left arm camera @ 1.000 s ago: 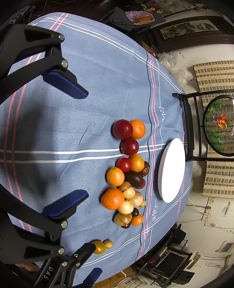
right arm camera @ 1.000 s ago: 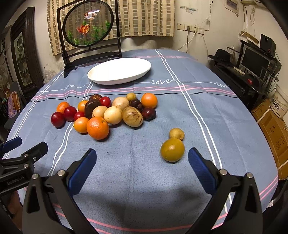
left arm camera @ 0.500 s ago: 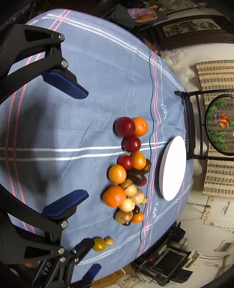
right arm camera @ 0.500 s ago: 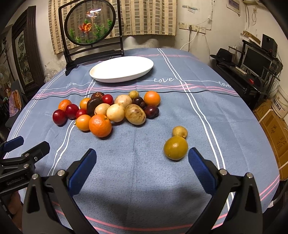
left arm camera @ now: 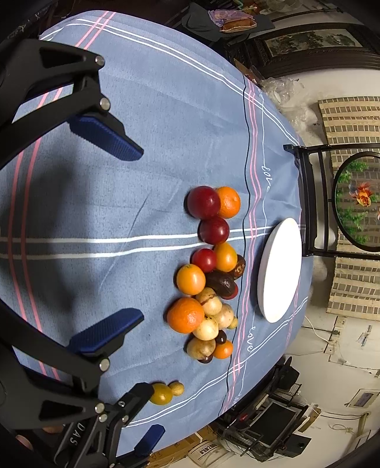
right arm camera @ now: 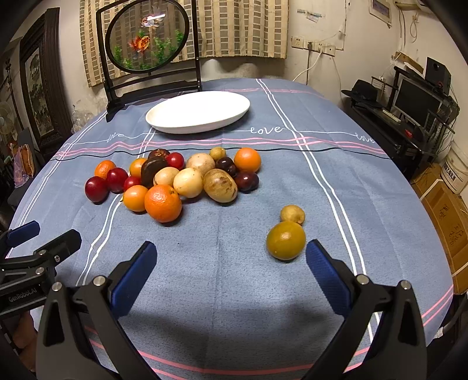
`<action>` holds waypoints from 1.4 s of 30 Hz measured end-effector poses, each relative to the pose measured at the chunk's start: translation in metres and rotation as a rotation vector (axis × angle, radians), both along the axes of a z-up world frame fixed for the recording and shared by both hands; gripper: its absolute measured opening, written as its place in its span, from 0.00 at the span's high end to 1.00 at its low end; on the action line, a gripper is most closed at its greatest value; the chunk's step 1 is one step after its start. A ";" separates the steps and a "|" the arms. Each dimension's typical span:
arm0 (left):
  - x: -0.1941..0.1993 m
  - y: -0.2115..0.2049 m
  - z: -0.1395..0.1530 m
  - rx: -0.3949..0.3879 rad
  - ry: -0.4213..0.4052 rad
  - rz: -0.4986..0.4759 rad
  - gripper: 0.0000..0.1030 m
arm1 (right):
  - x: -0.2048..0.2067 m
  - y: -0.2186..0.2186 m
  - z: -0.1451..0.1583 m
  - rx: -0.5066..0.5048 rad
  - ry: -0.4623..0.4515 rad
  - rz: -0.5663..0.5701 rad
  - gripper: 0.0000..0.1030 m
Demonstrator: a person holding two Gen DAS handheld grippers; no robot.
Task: Organize fruits
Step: 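Move the right gripper toward the large yellow-brown round fruit, then grasp the yellow-brown fruit with the right gripper while the left grasps a dark red plum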
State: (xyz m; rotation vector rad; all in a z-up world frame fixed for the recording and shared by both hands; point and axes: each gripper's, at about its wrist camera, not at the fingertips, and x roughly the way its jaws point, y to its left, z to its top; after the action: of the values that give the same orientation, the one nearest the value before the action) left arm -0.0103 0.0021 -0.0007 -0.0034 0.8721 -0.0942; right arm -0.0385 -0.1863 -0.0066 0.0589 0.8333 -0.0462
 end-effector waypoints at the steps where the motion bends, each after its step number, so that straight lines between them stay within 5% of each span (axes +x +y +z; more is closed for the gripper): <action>1: 0.000 0.000 0.000 0.002 0.003 -0.001 0.02 | 0.000 0.000 0.000 0.002 0.001 0.001 0.01; 16: 0.003 -0.006 -0.007 0.066 0.019 -0.017 0.02 | 0.002 -0.002 -0.006 -0.021 -0.002 0.014 0.01; 22: 0.008 -0.006 -0.012 0.112 0.014 -0.042 0.02 | 0.001 -0.023 -0.007 0.059 -0.030 0.037 0.01; 30: 0.017 0.003 -0.021 0.065 0.022 -0.059 0.02 | -0.007 -0.051 -0.018 -0.108 0.011 0.107 0.01; 34: 0.026 0.006 -0.030 0.064 0.053 -0.052 0.02 | -0.001 -0.060 -0.030 -0.098 0.049 0.088 0.02; 42: 0.034 0.013 -0.033 0.074 0.059 -0.039 0.02 | 0.022 -0.047 -0.042 -0.066 0.088 0.104 0.30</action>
State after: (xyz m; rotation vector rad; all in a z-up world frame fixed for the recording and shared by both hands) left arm 0.0242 0.0149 -0.0341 0.0800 0.9347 -0.0990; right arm -0.0169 -0.2335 -0.0487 -0.0489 0.9208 0.0219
